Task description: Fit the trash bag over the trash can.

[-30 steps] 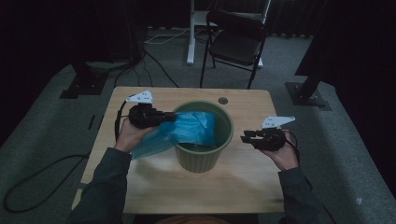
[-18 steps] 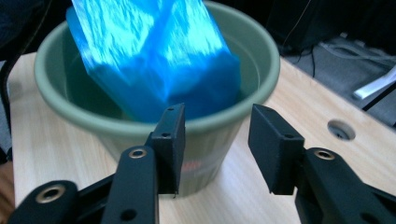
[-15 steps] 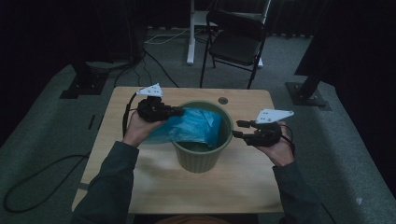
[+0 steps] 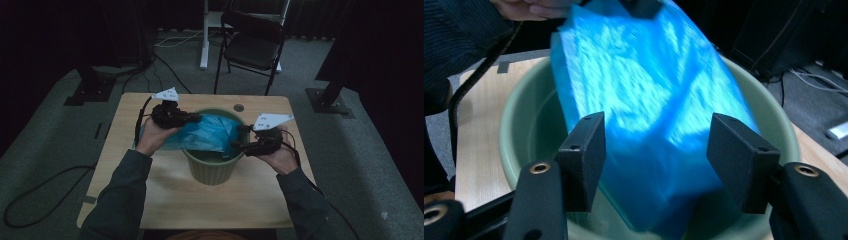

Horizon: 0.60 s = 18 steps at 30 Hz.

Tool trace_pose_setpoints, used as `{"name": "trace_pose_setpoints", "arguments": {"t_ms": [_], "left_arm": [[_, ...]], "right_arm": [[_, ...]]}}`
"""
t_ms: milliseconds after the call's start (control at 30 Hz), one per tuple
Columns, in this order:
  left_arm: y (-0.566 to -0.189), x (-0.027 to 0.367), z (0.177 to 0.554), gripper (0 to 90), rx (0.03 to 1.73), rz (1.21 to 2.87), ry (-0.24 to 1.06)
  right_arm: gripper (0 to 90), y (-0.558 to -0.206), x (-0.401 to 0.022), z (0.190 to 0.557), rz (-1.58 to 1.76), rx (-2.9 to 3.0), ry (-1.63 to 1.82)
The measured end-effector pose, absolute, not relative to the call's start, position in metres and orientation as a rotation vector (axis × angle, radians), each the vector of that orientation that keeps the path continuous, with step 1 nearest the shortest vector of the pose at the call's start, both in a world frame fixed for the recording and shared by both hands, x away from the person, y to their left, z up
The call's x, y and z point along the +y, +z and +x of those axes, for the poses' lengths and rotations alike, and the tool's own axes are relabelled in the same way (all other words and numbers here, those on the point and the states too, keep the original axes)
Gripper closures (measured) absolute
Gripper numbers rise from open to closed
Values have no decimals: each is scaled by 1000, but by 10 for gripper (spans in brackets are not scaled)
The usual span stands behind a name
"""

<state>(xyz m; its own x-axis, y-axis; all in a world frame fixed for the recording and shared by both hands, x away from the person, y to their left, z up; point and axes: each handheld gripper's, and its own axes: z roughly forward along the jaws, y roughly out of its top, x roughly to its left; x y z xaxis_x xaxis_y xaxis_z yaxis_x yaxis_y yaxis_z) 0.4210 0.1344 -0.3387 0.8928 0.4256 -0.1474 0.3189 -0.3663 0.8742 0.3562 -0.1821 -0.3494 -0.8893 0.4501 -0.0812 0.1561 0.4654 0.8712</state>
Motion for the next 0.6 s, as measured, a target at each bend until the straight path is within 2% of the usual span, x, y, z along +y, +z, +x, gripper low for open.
{"name": "trace_pose_setpoints", "arguments": {"t_ms": [467, 500, 600], "left_arm": [[-334, 127, 421, 878, 524, 1950, 99], [-334, 125, 420, 878, 516, 1950, 87], [-334, 123, 419, 876, 505, 1956, 85]], "right_arm": [[358, -350, -145, 355, 419, 2422, 1326], [367, -351, -143, 355, 413, 2419, 1318], [493, -353, -138, 357, 415, 2385, 1277]]}}
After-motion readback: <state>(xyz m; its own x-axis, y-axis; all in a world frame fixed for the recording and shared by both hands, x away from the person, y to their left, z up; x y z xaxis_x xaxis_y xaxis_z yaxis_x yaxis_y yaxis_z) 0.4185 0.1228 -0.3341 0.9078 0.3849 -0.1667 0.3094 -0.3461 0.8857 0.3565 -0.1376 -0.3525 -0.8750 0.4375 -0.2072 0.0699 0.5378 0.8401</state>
